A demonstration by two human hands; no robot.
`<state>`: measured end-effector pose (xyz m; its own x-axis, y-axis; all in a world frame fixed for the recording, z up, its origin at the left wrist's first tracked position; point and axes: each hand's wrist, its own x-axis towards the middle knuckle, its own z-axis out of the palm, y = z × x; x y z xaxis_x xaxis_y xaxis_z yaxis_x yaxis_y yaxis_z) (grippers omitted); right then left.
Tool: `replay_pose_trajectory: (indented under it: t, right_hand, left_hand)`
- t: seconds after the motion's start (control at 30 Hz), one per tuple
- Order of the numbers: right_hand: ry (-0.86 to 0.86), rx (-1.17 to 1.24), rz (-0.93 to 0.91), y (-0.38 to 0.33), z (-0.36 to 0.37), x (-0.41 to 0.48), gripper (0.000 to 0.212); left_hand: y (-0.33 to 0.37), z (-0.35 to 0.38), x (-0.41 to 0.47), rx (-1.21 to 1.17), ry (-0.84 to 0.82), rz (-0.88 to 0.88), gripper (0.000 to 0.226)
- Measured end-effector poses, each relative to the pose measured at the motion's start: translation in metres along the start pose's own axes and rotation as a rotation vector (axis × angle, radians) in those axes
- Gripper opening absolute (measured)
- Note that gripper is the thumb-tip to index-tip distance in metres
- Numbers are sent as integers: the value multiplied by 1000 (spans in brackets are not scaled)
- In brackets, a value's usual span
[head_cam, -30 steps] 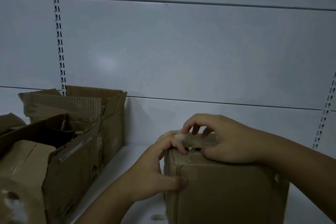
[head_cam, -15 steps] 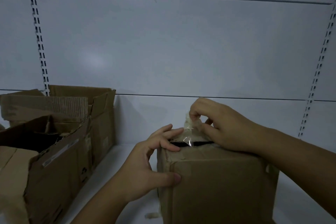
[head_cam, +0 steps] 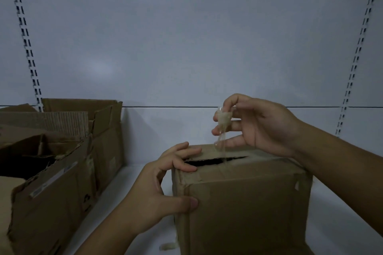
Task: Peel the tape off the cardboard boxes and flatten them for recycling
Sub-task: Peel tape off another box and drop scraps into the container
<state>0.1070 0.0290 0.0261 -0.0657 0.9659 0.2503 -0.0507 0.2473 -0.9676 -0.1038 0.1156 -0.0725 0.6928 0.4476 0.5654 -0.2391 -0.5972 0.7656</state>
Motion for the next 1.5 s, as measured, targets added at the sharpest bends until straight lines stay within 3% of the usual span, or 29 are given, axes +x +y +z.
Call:
replay_pose_trajectory:
  t: [0.1, 0.2, 0.3, 0.5, 0.7, 0.77, 0.87, 0.93, 1.03, 1.17, 1.33, 1.43, 1.5]
  right_hand:
    - [54, -89, -22, -4, -1, -1, 17]
    - [230, -325, -27, 2, 0, -1, 15]
    - [376, -545, 23, 4, -5, -1, 37]
    - [172, -894, 221, -13, -10, -11, 51]
    - [87, -1155, 271, -22, -7, -22, 13]
    - [112, -1135, 247, -16, -6, -24, 5]
    - [198, -1061, 166, -7, 0, -25, 3]
    - [257, -933, 61, -2, 4, -26, 14]
    - [311, -821, -23, 4, 9, -30, 42]
    - [447, -944, -164, 13, 7, -27, 31]
    - [335, -766, -102, 14, -1, -27, 17]
    - [240, -507, -19, 13, -4, -28, 20]
    - [289, -342, -11, 13, -3, -26, 22]
  left_hand:
    - [1, -2, -2, -4, 2, 4, 34]
    - [1, -3, -2, 7, 0, 11, 35]
    - [0, -3, -2, 24, 5, 11, 35]
    - [2, -7, 1, 96, -30, -10, 36]
    - [33, -11, 10, 304, -201, -202, 40]
    - [56, -5, 21, 448, -229, -269, 36]
    - [75, 17, 47, 857, -135, -262, 26]
    - [71, 31, 64, 1022, -47, -197, 17]
    - [56, 41, 79, 754, -28, -224, 10]
    - [56, 39, 76, 158, 37, -390, 17]
    - [57, 35, 79, 193, -107, -395, 24]
    - [53, 33, 79, 124, -45, -397, 11]
    - [50, 32, 79, 98, -17, -396, 6]
